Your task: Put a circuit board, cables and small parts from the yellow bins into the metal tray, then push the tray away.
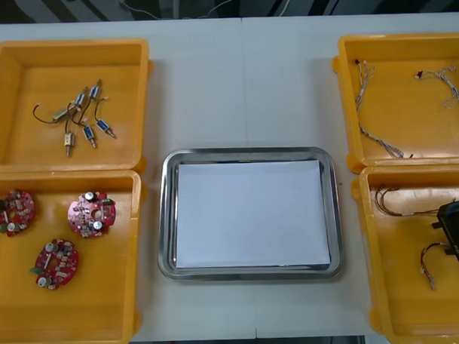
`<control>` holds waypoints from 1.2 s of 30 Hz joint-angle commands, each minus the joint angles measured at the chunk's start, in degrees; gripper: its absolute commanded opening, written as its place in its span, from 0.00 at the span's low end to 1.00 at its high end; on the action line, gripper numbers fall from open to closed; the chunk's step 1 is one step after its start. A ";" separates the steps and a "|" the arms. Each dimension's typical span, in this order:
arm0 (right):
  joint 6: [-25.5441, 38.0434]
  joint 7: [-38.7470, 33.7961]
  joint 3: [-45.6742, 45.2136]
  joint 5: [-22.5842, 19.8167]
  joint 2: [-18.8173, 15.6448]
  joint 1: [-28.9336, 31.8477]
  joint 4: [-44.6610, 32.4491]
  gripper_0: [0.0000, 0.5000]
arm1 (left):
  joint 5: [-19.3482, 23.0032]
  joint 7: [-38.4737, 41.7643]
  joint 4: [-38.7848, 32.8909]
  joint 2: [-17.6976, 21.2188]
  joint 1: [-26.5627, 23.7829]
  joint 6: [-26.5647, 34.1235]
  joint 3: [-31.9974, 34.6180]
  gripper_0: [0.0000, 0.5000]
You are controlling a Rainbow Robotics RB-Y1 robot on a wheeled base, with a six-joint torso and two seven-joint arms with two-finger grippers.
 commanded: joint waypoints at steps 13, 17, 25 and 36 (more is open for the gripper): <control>-0.85 -0.82 1.59 -0.38 0.49 2.60 0.70 0.00 | -10.36 18.48 -2.65 -6.83 6.85 -4.99 -1.01 1.00; -0.76 -0.82 1.68 -1.08 0.49 2.77 0.61 0.00 | -10.98 19.27 -2.65 -7.71 7.64 -5.60 -2.15 1.00; 0.20 -0.29 0.62 -1.87 0.41 2.77 -0.71 0.00 | -10.89 20.68 -2.65 -10.17 10.89 -10.79 -3.38 1.00; 9.17 -0.03 -1.58 -2.40 -3.37 2.42 -10.64 0.00 | -11.33 21.29 -2.65 -11.75 13.79 -13.16 -4.79 1.00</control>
